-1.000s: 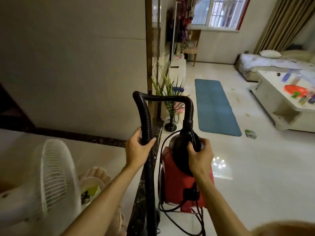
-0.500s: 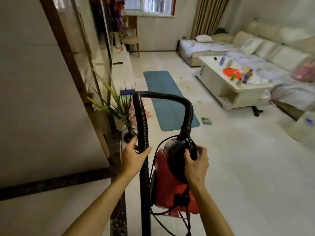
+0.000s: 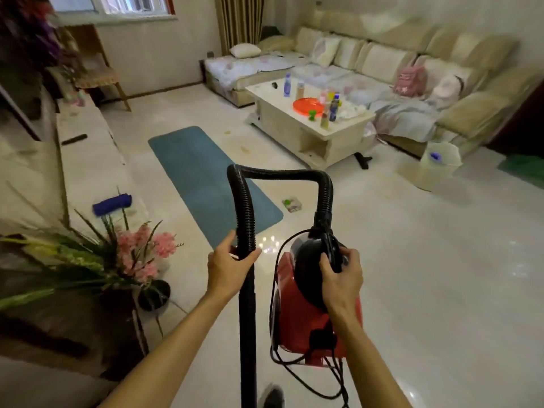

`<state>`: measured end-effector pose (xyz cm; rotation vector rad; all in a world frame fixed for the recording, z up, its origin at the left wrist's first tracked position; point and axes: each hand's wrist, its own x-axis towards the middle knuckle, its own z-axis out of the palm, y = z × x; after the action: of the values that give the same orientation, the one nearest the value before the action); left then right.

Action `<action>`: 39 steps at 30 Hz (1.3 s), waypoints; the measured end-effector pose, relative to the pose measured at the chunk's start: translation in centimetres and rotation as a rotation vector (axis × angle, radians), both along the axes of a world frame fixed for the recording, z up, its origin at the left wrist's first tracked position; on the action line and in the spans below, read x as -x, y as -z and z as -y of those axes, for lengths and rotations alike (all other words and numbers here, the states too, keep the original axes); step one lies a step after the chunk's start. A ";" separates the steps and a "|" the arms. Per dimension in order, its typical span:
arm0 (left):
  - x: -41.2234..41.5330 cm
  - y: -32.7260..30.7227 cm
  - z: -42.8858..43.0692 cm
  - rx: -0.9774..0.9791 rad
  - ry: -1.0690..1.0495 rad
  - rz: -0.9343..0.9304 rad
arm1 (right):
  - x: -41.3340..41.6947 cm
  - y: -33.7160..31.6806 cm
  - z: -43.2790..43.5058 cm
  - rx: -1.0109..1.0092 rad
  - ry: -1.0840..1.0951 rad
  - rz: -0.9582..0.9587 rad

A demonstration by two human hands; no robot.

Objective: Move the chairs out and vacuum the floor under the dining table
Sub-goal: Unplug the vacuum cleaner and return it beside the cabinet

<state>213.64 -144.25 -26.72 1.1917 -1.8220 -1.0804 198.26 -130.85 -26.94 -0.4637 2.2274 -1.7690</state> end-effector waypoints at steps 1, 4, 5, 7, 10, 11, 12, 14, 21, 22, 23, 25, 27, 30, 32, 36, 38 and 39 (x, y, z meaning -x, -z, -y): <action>2.1 -0.2 1.0 -0.008 0.031 -0.010 | 1.8 -0.2 0.6 0.008 0.020 -0.002; 8.9 -1.1 4.1 -0.006 0.116 -0.060 | 7.2 -1.3 2.8 0.046 0.085 -0.025; 11.2 -1.3 5.0 0.000 0.133 -0.065 | 8.8 -1.7 3.2 0.059 0.104 -0.024; 15.9 -1.6 6.5 -0.003 0.182 -0.076 | 11.9 -2.5 3.8 0.081 0.143 -0.047; 22.8 -1.7 8.4 -0.023 0.265 -0.095 | 17.0 -3.2 4.3 0.103 0.240 -0.075; 25.1 -1.8 8.9 -0.026 0.291 -0.095 | 18.6 -3.3 4.3 0.112 0.275 -0.075; 27.4 -1.7 9.3 -0.028 0.319 -0.099 | 20.3 -3.3 4.2 0.114 0.307 -0.077; 31.6 -1.7 9.8 -0.042 0.388 -0.100 | 23.5 -3.1 4.2 0.107 0.369 -0.075; 49.2 -1.6 11.7 -0.098 0.682 -0.129 | 36.3 -1.6 4.2 0.039 0.630 -0.091; 51.8 -1.6 11.9 -0.114 0.717 -0.132 | 38.1 -1.5 4.2 0.032 0.667 -0.094; 54.3 -1.5 12.0 -0.125 0.747 -0.130 | 39.9 -1.5 4.2 0.029 0.701 -0.098; 58.8 -1.3 11.8 -0.139 0.813 -0.114 | 43.1 -1.7 3.7 0.026 0.759 -0.111; 63.0 -1.2 11.1 -0.152 0.878 -0.092 | 45.6 -2.0 2.9 0.038 0.817 -0.116; 68.9 -1.5 9.1 -0.161 0.971 -0.091 | 49.3 -2.6 1.2 0.049 0.904 -0.133; 72.8 -1.7 7.4 -0.124 1.026 -0.097 | 52.1 -2.8 -0.2 0.044 0.961 -0.143; 80.4 -1.8 3.5 -0.035 1.141 -0.130 | 57.9 -2.0 -3.4 0.032 1.077 -0.124; 84.2 -1.9 1.3 -0.021 1.186 -0.138 | 61.2 -1.4 -5.1 0.034 1.121 -0.113; 86.1 -1.9 0.2 -0.018 1.205 -0.142 | 63.0 -1.3 -6.0 0.035 1.132 -0.110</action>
<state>127.53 -144.47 -24.86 -0.1342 -2.4067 -1.7097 135.29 -124.83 -25.64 0.9204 2.7630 -2.2279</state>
